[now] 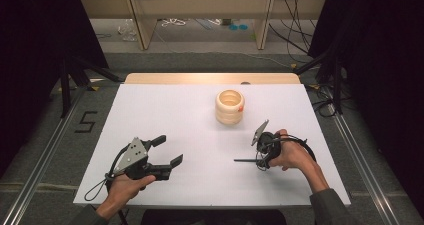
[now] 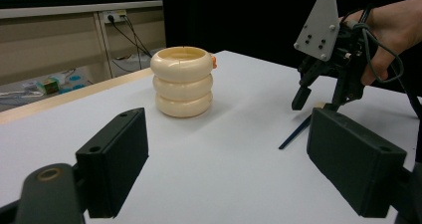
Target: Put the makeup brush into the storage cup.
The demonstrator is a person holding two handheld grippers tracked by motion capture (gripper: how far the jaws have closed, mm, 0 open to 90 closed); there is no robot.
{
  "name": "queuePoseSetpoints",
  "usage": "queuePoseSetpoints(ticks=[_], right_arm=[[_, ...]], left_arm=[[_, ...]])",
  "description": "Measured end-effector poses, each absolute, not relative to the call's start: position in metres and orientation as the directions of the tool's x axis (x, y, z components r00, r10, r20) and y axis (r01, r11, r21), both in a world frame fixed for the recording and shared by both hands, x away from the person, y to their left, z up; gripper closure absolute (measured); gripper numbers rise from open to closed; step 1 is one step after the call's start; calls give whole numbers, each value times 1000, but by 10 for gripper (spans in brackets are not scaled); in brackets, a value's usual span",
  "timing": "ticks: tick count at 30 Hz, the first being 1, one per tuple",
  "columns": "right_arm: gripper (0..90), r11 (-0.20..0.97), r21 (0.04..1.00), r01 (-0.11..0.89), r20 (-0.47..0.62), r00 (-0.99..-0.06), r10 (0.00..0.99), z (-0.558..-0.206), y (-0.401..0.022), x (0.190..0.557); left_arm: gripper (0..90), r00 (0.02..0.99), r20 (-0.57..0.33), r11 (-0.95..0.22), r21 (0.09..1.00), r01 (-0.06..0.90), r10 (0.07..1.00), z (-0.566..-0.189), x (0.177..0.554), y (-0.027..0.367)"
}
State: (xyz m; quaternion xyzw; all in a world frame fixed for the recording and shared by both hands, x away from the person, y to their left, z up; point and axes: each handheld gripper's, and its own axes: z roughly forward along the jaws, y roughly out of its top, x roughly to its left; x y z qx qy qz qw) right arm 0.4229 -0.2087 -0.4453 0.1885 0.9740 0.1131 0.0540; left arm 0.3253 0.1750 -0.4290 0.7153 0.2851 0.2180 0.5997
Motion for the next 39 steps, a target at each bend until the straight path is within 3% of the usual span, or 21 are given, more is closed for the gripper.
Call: queuePoseSetpoints(ticks=[39], right_arm=[[622, 931, 190, 311, -66, -942, 328, -450, -202, 427]], left_arm=[[163, 743, -29, -119, 982, 146, 669, -429, 325, 175]])
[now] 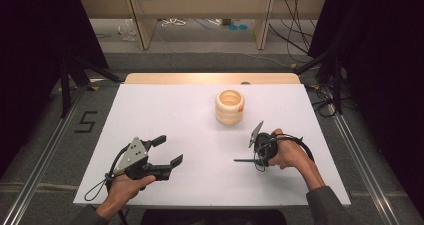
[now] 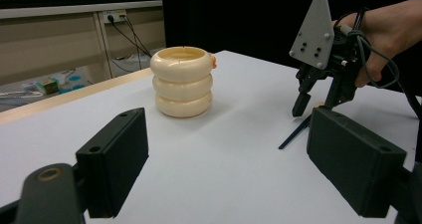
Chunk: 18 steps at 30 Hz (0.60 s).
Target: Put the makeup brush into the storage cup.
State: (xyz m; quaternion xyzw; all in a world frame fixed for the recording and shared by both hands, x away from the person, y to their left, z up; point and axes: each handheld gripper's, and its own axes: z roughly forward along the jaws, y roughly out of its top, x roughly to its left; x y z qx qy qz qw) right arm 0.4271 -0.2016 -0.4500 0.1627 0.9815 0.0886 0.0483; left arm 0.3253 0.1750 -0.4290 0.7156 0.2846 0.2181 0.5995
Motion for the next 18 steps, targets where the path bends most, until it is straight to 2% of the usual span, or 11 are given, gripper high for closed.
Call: queuePoseSetpoints(ticks=[18], right_arm=[[686, 931, 169, 323, -42, -942, 334, -451, -205, 430]], left_arm=[[164, 741, -31, -117, 982, 146, 671, -429, 325, 175]])
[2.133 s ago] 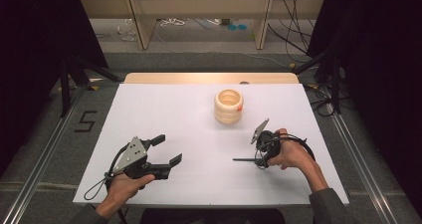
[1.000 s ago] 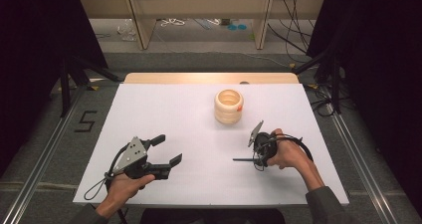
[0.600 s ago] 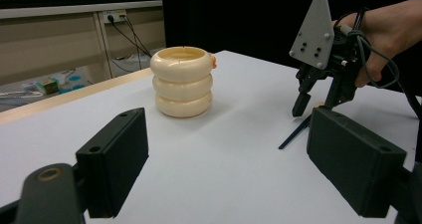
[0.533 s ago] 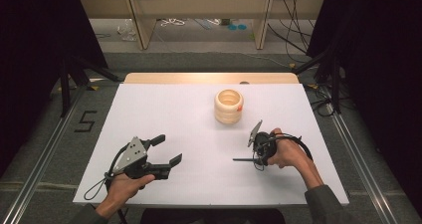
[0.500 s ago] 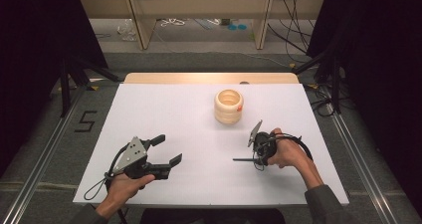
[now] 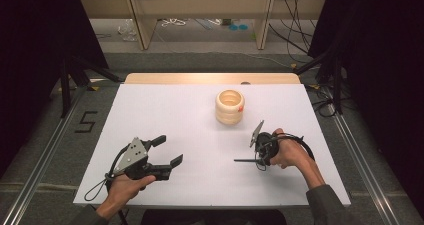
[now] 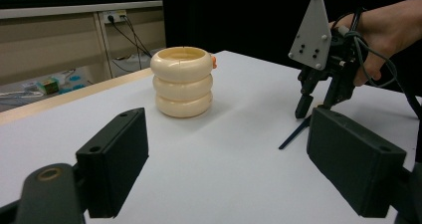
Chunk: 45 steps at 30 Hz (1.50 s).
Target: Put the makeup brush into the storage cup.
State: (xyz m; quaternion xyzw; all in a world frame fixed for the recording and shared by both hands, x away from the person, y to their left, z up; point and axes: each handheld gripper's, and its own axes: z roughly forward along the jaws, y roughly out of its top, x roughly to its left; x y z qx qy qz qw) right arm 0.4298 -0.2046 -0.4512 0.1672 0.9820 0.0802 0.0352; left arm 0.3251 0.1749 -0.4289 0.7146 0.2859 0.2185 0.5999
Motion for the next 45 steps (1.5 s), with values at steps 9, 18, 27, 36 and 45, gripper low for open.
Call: queuePoseSetpoints(ticks=[9, 18, 27, 36, 45], right_arm=[[738, 930, 152, 334, -23, -940, 342, -451, -203, 431], [751, 927, 133, 350, -11, -935, 354, -452, -201, 433], [764, 925, 119, 360, 2, -932, 362, -452, -199, 434], [828, 927, 124, 353, 6, -935, 355, -452, -200, 436], [831, 935, 113, 337, 5, -941, 338, -451, -198, 435]], left_arm=[[164, 740, -32, -115, 982, 147, 672, -429, 325, 175], [164, 737, -50, -97, 983, 156, 674, -430, 324, 174], [164, 738, -49, -94, 984, 151, 673, -430, 325, 174], [164, 741, -13, -128, 983, 133, 672, -429, 324, 174], [164, 741, -14, -128, 983, 135, 671, -429, 324, 174]])
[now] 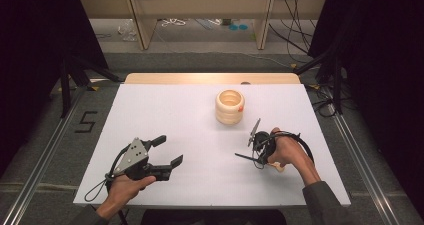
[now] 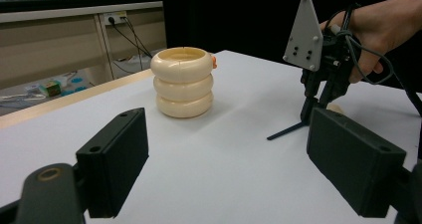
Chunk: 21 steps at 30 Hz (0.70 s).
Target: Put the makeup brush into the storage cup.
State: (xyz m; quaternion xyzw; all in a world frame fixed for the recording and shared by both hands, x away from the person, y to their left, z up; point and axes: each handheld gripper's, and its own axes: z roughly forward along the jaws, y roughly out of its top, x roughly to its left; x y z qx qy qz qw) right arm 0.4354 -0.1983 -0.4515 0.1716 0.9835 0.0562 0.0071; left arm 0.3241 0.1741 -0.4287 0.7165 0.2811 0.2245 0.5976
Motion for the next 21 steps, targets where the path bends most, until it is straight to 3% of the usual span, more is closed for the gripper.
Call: queuePoseSetpoints(ticks=[9, 21], right_arm=[[832, 933, 130, 337, -21, -939, 342, -447, -197, 433], [832, 946, 191, 263, -85, -955, 283, -420, -192, 426]], left_arm=[[164, 741, -18, -127, 982, 138, 672, -429, 324, 174], [164, 745, -33, -140, 976, 169, 666, -431, 324, 171]])
